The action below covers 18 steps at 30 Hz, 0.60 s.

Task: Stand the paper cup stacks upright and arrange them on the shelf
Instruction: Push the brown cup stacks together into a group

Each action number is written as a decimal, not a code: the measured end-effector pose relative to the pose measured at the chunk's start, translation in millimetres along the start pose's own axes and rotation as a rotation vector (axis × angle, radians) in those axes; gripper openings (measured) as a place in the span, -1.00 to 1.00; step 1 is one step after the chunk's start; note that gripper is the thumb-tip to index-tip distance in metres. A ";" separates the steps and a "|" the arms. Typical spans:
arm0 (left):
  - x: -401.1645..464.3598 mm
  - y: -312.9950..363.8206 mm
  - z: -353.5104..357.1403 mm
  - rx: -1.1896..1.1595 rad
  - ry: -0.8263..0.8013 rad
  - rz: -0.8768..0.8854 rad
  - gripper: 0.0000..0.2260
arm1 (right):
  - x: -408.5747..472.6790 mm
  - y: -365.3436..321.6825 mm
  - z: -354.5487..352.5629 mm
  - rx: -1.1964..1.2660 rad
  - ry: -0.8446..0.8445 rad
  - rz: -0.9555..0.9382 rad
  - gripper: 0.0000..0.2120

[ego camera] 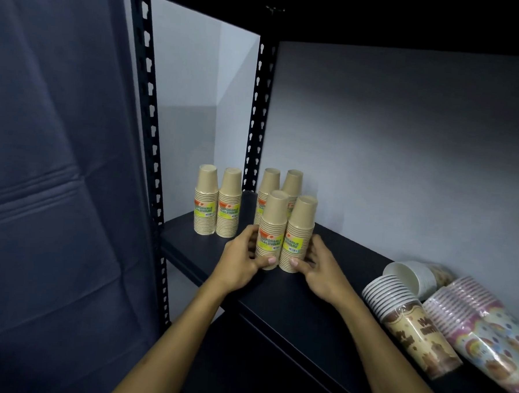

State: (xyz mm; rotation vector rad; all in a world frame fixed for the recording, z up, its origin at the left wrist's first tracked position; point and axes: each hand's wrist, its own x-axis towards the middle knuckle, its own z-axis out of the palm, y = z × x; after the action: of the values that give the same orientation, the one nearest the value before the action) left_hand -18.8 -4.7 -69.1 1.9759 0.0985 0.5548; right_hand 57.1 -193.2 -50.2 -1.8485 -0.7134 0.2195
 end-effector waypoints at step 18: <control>-23.2 -7.9 -41.0 0.099 0.227 -0.080 -0.42 | 32.6 -23.3 43.6 -0.005 -0.172 0.007 -0.35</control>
State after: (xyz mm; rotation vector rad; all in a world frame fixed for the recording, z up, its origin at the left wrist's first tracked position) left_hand -55.5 26.0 -69.1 1.9887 0.3509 0.7323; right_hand 54.1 -134.9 -40.4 -1.8522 -0.8263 0.3853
